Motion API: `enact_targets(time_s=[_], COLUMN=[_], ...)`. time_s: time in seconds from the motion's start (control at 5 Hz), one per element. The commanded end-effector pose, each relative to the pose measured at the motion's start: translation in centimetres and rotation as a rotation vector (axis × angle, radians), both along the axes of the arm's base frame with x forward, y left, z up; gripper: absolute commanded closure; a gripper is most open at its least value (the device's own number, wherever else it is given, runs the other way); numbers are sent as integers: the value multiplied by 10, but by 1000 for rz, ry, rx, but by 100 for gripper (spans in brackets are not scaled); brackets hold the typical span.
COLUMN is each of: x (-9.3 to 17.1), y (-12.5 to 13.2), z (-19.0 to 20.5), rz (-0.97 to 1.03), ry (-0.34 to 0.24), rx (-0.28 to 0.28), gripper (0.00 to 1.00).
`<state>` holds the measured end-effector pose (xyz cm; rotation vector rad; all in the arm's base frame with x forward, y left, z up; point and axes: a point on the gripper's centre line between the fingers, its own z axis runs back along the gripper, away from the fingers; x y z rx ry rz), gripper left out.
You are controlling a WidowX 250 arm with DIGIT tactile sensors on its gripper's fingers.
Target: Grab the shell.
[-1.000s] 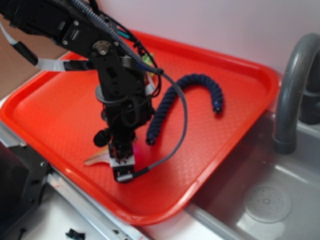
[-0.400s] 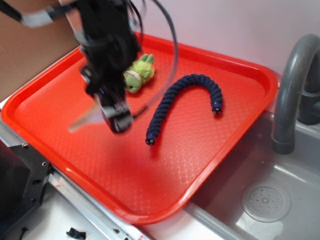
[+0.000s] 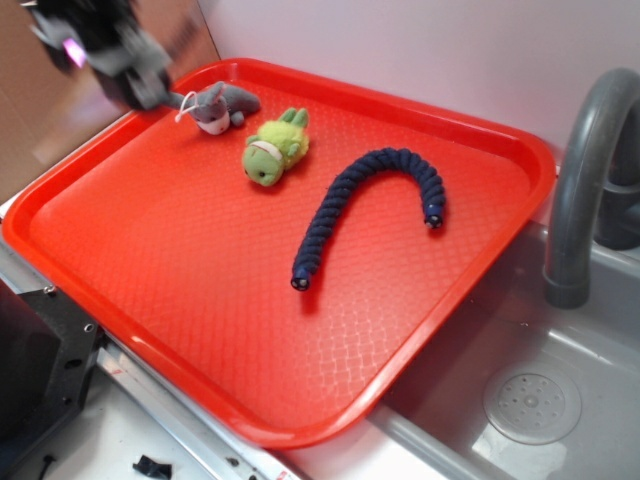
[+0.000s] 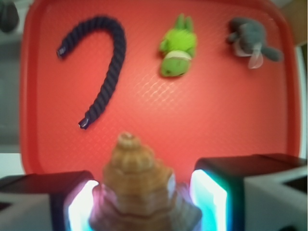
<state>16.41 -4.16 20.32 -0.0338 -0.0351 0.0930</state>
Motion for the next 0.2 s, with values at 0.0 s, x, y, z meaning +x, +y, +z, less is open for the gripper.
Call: enact_targets(time_s=[0.0], x=[-7], y=[2], z=[29], rz=[-48], ry=[-49], rx=[52], gripper=[100])
